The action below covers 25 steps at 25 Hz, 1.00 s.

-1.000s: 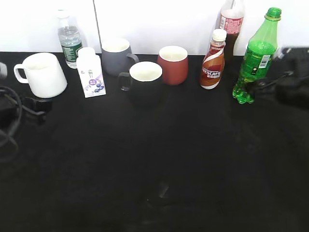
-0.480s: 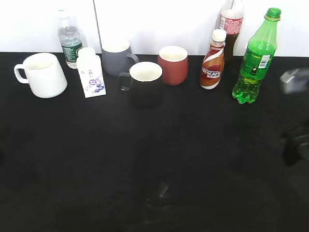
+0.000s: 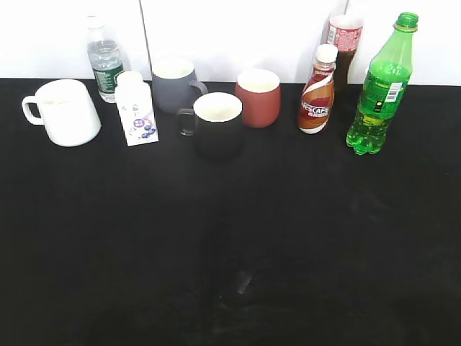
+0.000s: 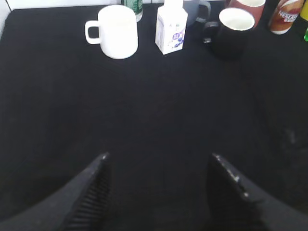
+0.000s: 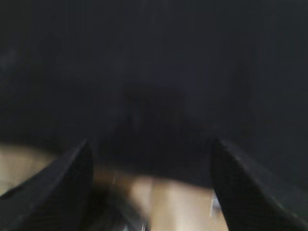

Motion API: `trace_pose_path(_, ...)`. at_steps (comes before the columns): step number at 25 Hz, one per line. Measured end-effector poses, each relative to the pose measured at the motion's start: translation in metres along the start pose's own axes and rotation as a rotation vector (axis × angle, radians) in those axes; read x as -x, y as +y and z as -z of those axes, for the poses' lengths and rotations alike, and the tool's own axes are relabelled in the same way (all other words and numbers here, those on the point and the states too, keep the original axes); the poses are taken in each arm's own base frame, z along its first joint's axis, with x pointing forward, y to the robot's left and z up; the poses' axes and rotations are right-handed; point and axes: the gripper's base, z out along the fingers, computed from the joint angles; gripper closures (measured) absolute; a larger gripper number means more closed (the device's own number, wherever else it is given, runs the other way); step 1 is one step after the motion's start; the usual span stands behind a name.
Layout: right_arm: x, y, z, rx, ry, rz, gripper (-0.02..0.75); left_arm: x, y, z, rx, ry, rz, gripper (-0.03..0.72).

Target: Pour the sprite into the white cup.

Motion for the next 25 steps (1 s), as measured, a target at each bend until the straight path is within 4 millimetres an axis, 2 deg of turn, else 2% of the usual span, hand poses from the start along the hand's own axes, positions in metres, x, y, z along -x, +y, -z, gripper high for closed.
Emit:
trace_pose_path(1, -0.003, 0.000, 0.004, -0.002, -0.031, 0.008, 0.172, -0.006, 0.000, -0.008, 0.006, 0.033, -0.004, 0.210)
trace_pose_path(3, -0.003, 0.000, 0.005, -0.004, -0.037, 0.009, 0.172, -0.030, -0.002, -0.040, -0.007, 0.159, -0.035, 0.210)
trace_pose_path(8, -0.003, 0.000, 0.005, -0.004, -0.037, 0.009, 0.172, -0.032, -0.010, -0.056, -0.089, 0.092, -0.119, 0.226)
trace_pose_path(19, -0.004, 0.000, 0.005, -0.005, -0.039, 0.010, 0.172, -0.033, -0.011, -0.056, -0.099, 0.084, -0.116, 0.230)
trace_pose_path(25, -0.020, 0.001, 0.028, -0.186, -0.228, -0.103, 0.172, -0.046, -0.008, -0.030, 0.130, -0.111, 0.030, 0.266)
